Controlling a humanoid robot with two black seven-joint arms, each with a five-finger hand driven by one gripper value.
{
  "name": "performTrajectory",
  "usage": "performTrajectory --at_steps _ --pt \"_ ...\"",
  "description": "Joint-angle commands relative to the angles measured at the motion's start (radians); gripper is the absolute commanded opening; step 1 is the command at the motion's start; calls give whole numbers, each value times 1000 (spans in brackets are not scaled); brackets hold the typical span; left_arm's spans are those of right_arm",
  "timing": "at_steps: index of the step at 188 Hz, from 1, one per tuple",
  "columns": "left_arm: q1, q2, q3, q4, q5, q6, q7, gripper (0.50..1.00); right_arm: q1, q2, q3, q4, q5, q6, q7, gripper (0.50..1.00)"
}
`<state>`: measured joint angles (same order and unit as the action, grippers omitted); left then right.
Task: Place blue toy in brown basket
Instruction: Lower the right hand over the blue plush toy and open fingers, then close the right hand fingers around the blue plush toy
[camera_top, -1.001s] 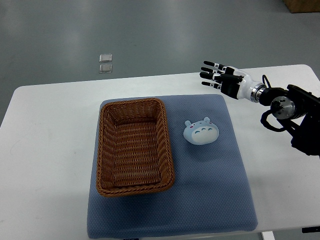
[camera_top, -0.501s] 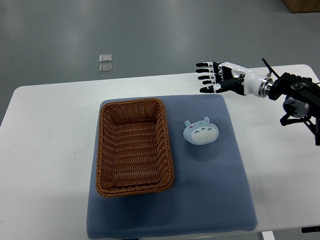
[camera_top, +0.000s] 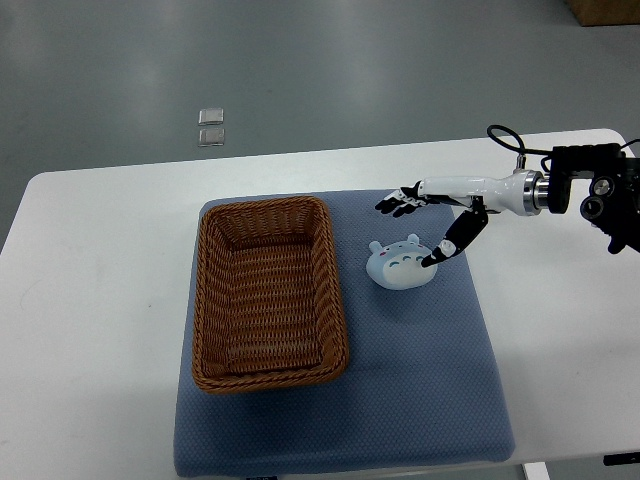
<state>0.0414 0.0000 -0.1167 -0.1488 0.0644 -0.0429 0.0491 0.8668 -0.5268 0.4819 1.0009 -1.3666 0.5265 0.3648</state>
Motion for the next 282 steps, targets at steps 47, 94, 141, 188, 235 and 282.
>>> performTrajectory --at_steps 47,94,141,188,235,282 --pt "0 0 0 0 0 0 0 1000 -32 27 -63 15 -46 -169 -3 879" --pt "0 0 0 0 0 0 0 1000 -58 47 -65 5 -69 -195 -6 834" --pt "0 0 0 0 0 0 0 1000 -52 45 -83 -2 -71 -214 -9 731" --pt "0 0 0 0 0 0 0 1000 -49 45 -97 -7 -69 -215 -6 525" --pt "0 0 0 0 0 0 0 1000 -42 30 -77 2 -51 -214 28 500" --pt "0 0 0 0 0 0 0 1000 -23 62 -39 4 -46 -295 186 500"
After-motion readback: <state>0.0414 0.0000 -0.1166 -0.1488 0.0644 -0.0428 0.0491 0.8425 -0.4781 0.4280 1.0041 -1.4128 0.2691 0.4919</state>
